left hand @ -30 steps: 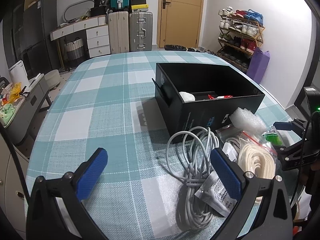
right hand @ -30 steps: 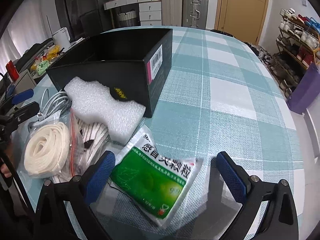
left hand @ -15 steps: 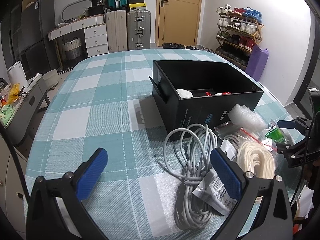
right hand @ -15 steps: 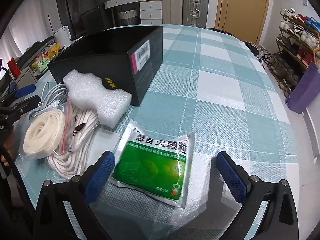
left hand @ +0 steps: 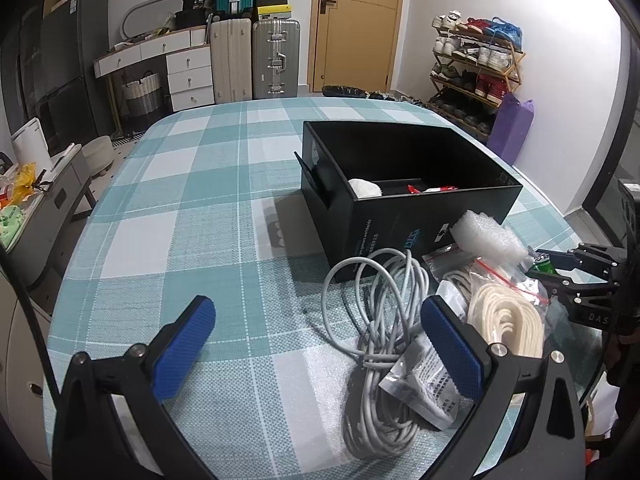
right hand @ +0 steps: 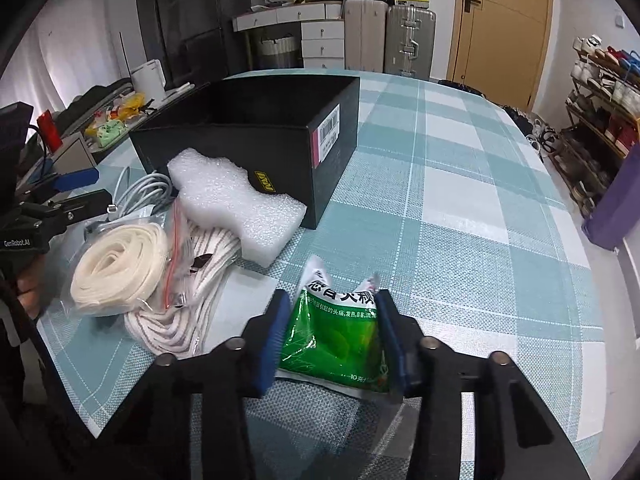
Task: Organize soft objects
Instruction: 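Grasp the green medicine sachet with the right gripper and lift it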
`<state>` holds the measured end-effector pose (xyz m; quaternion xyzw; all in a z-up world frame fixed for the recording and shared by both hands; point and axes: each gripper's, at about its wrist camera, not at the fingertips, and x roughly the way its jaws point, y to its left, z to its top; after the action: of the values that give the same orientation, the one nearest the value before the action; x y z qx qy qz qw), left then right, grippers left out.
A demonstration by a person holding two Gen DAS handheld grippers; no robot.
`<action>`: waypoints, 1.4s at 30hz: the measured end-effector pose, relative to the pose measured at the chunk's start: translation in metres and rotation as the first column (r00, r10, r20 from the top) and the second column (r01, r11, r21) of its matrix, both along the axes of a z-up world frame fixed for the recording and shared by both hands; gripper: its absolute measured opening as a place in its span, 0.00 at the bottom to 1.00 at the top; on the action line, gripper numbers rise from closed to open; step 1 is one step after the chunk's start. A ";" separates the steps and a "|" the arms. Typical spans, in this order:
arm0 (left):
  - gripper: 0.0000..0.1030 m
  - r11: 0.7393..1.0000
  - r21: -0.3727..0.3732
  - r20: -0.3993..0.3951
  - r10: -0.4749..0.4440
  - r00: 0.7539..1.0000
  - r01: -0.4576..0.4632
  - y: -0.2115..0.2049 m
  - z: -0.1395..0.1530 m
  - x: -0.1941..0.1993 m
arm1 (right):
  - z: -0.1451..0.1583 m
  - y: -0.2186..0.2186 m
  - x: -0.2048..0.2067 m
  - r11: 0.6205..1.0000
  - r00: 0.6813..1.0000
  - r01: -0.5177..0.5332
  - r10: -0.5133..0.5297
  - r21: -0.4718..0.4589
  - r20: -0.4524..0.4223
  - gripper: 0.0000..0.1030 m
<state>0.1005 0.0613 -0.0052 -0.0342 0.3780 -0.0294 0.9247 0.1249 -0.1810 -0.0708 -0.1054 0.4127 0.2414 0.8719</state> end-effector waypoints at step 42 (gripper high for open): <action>1.00 0.999 -0.038 -0.096 0.030 0.995 -0.033 0.015 -0.016 0.007 | 0.013 -0.016 -0.009 0.997 0.998 0.020 -0.025 0.079 0.058 0.39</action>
<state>0.1071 0.0766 -0.0208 -0.0599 0.4205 -0.0206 0.9051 0.1159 -0.1966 -0.0582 -0.0735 0.3783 0.2445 0.8898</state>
